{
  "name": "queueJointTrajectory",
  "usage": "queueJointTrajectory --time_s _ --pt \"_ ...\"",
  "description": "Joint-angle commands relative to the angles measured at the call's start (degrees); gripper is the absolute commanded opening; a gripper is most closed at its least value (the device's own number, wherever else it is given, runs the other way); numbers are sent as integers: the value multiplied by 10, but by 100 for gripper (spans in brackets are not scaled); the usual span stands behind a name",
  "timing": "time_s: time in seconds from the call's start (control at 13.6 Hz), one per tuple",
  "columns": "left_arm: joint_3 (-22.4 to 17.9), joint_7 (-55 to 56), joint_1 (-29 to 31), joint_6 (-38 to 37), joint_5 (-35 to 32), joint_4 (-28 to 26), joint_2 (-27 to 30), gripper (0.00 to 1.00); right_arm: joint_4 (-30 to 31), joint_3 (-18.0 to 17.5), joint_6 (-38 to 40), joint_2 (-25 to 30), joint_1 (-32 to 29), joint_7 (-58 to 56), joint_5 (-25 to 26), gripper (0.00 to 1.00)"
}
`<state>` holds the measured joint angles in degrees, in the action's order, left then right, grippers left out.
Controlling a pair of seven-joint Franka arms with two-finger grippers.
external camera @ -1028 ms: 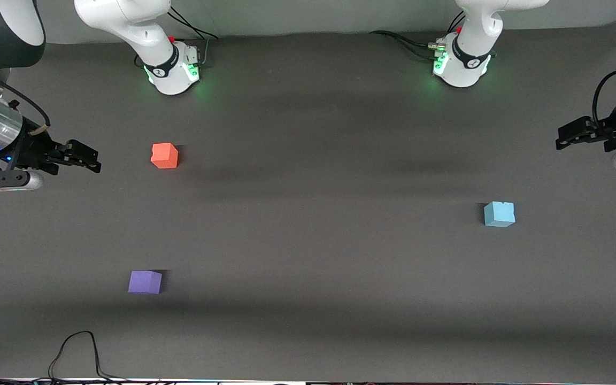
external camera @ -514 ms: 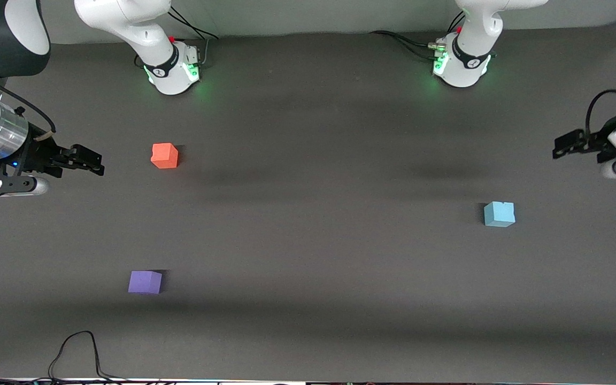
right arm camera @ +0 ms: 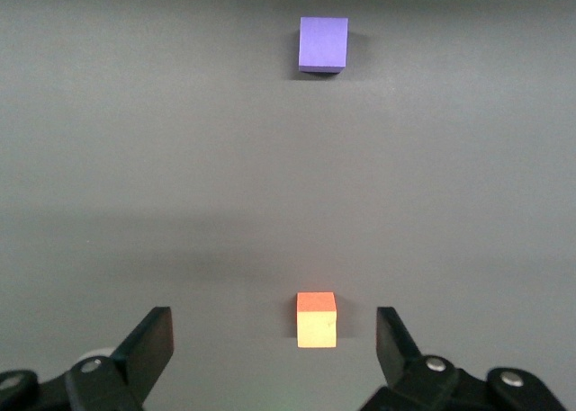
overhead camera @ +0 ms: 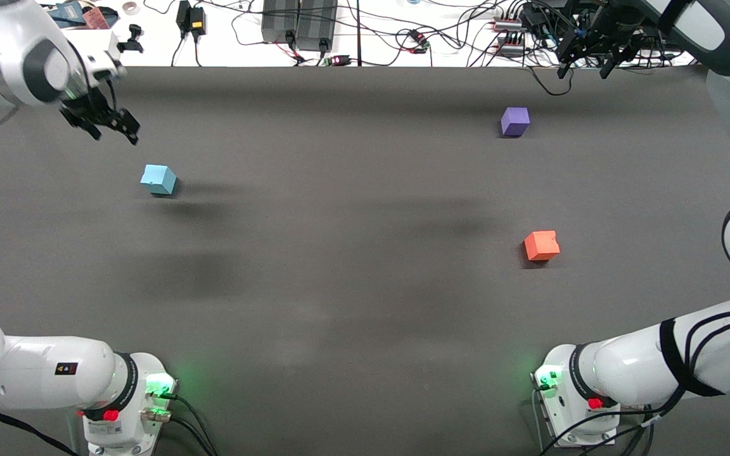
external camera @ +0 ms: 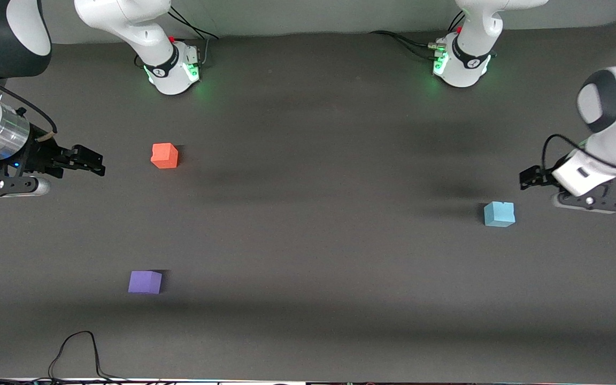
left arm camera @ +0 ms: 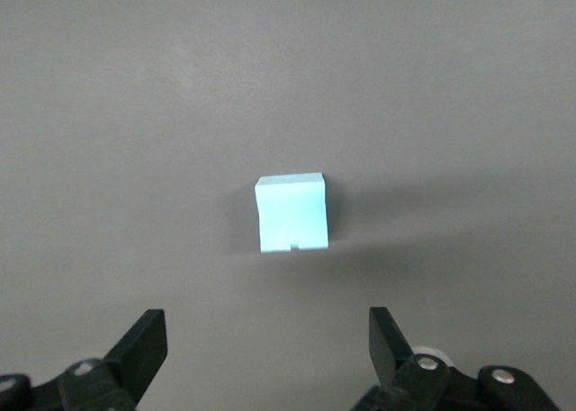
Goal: Place blue block between orange and purple blocks
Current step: 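Move the open left gripper down over the light blue cube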
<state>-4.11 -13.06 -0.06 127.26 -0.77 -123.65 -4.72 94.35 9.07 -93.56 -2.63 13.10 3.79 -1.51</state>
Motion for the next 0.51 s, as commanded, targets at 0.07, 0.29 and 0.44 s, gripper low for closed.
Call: queueJointTrajectory --time_s 0.07,0.29,0.44 --pt "-2 -20 -6 125 -7 -61 -37 100 -13 3 -3 -8 4 2 -5 100" --pt "-2 -20 -23 191 -7 -72 -84 100 -11 4 -1 -10 3 1 -7 100" --pt "-1 -20 -25 244 -8 -92 -106 100 -11 4 -1 -11 3 2 -8 100"
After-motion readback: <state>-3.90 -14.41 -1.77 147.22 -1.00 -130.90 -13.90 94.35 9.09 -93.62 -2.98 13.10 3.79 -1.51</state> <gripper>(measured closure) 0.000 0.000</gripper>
